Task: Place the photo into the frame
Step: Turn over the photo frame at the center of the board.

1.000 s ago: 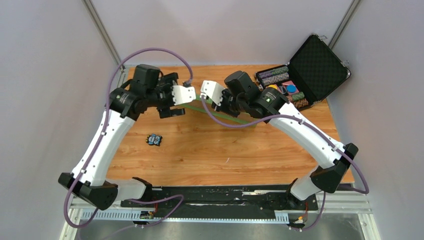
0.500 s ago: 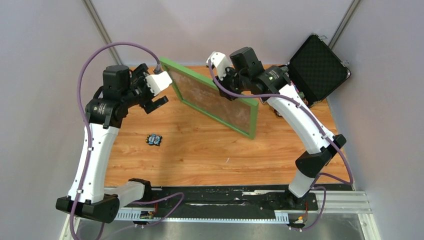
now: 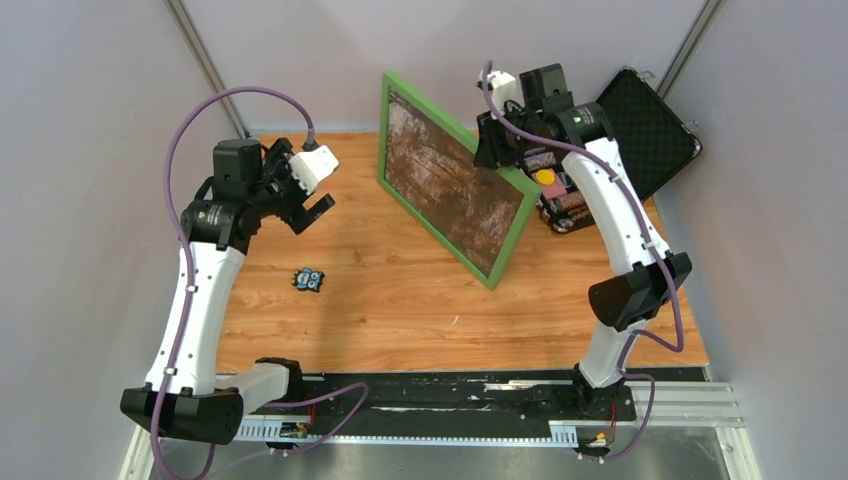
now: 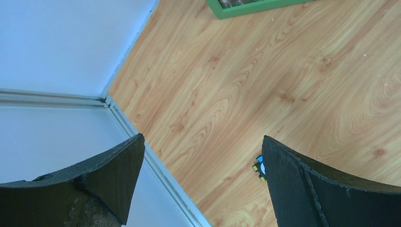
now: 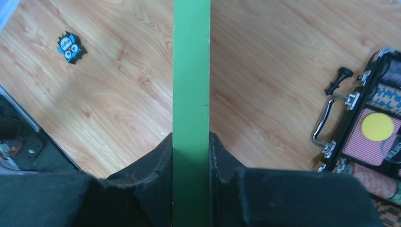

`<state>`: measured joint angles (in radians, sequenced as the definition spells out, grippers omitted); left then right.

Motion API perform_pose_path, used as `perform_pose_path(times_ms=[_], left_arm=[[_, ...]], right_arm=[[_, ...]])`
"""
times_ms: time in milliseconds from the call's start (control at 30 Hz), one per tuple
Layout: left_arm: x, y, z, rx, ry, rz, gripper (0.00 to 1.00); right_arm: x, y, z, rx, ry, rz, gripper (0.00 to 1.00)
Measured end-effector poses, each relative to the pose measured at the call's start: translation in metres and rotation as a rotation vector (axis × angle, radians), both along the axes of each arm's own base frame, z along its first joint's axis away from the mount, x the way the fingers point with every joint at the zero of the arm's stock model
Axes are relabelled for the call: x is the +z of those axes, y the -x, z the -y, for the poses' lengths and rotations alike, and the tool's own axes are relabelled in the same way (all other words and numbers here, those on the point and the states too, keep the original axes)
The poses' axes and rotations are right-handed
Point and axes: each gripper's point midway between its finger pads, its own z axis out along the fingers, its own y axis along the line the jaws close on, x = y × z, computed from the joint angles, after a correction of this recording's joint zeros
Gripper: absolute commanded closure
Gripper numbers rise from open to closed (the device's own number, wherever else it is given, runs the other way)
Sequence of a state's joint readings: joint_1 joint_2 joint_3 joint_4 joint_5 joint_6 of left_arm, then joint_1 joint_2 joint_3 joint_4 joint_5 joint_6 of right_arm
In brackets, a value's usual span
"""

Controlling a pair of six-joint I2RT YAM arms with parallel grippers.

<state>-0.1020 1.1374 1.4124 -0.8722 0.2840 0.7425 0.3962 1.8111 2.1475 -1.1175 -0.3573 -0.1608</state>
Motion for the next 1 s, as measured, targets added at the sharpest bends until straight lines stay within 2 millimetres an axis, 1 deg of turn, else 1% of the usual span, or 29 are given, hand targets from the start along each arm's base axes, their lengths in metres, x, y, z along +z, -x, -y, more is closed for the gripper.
perform_pose_path(times_ms=[200, 267, 400, 600, 767, 1000], left_arm=[[-0.014, 0.001, 0.003, -0.007, 0.012, -0.035, 0.00], [-0.017, 0.000, 0.004, -0.011, 0.018, -0.041, 0.00], [-0.027, 0.001, 0.005, -0.015, 0.024, -0.059, 0.00], [-0.038, 0.003, 0.007, -0.022, 0.029, -0.087, 0.00], [-0.042, 0.003, 0.008, -0.030, 0.035, -0.096, 0.00], [-0.047, 0.002, 0.011, -0.038, 0.046, -0.114, 0.00]], right_arm=[[-0.005, -0.017, 0.028, -0.085, -0.097, -0.083, 1.00], [-0.010, -0.022, 0.034, -0.110, -0.126, -0.109, 1.00], [-0.021, -0.033, 0.044, -0.159, -0.204, -0.147, 1.00], [-0.042, -0.041, 0.065, -0.237, -0.315, -0.223, 1.00], [-0.067, -0.043, 0.072, -0.262, -0.408, -0.310, 1.00], [-0.118, -0.028, 0.068, -0.258, -0.546, -0.467, 1.00]])
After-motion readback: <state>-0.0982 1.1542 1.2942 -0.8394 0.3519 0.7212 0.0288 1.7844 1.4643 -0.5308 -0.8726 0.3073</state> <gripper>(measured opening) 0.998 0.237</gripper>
